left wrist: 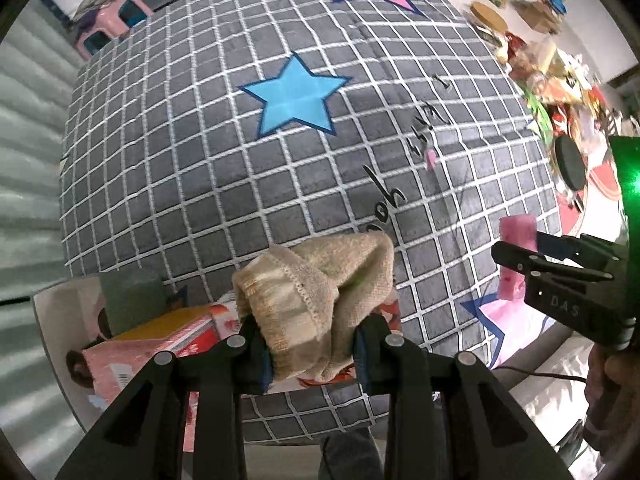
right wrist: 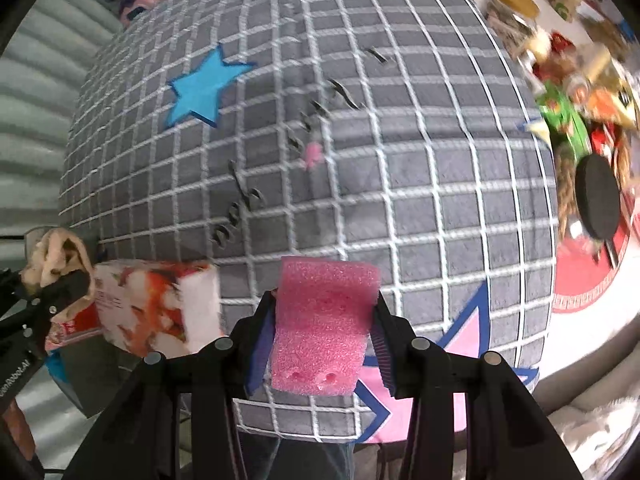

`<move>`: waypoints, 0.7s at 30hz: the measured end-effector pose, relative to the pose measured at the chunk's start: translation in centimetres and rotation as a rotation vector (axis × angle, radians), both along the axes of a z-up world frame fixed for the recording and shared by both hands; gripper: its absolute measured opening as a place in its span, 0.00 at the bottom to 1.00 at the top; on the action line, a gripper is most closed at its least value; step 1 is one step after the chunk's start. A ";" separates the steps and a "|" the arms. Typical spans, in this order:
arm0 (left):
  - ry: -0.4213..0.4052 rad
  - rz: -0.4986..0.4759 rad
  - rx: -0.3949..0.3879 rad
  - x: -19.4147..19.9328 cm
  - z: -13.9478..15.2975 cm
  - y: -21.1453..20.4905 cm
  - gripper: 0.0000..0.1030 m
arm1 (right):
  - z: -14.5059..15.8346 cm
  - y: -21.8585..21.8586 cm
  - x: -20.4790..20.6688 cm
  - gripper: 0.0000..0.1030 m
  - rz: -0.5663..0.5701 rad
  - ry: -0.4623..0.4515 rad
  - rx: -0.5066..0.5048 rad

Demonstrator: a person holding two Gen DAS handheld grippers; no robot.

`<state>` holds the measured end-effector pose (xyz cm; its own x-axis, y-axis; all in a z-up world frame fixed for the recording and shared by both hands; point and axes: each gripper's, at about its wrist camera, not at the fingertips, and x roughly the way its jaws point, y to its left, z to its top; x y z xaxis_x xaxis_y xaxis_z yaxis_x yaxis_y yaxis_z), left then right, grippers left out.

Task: Organize soft objects
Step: 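Carry the beige sock in the left tool while the right tool carries the pink sponge to the box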

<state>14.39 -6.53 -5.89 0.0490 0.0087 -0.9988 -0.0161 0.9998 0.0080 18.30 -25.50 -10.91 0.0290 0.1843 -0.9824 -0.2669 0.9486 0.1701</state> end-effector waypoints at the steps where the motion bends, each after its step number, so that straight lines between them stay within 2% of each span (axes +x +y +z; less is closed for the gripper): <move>1: -0.008 0.008 0.003 0.0 0.3 0.3 0.32 | 0.2 0.5 0.2 0.45 0.012 -0.007 0.005; 14: -0.094 0.163 0.036 -2.0 4.6 6.0 0.32 | 5.6 9.5 0.1 0.45 0.228 -0.110 0.040; 21: -0.132 0.206 0.040 -3.5 6.3 8.3 0.32 | 7.7 12.9 -0.5 0.45 0.290 -0.130 0.052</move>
<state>10.87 1.80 0.39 0.1716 0.0719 -0.9825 -0.2228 0.9743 0.0323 17.76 -12.63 -3.19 0.0921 0.2528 -0.9631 -0.5476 0.8207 0.1630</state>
